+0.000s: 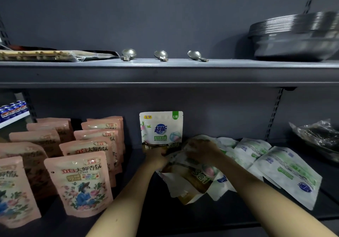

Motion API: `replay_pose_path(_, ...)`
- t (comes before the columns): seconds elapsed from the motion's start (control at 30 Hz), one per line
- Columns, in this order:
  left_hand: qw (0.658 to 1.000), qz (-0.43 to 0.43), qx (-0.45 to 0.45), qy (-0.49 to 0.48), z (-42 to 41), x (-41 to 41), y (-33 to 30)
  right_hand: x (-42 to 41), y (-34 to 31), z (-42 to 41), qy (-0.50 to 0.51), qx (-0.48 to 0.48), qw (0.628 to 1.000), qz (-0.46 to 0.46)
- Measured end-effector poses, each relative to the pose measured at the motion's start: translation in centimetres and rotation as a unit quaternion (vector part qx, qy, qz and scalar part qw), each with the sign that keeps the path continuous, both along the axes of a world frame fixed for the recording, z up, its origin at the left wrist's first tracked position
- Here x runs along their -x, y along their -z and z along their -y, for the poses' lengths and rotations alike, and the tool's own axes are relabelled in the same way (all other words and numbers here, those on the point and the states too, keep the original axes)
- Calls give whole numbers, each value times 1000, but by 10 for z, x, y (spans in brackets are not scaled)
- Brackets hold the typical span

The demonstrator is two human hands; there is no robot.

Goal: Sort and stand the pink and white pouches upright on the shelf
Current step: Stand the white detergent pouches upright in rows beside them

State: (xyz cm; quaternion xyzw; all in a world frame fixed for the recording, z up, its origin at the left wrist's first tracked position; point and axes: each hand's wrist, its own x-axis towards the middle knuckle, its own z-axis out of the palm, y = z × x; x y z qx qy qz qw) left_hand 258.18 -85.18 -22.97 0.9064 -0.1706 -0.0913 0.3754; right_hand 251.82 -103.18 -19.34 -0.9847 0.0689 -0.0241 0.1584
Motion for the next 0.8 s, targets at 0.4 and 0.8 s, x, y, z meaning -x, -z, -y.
replay_pose_path(0.4, 999, -22, -26, -31, 11, 13, -3, 26, -2, 2, -45, 126, 990, -33)
replay_pose_path(0.8, 995, 48, -1, -83, 11, 22, -16, 39, -5, -18, -95, 75, 991, -52)
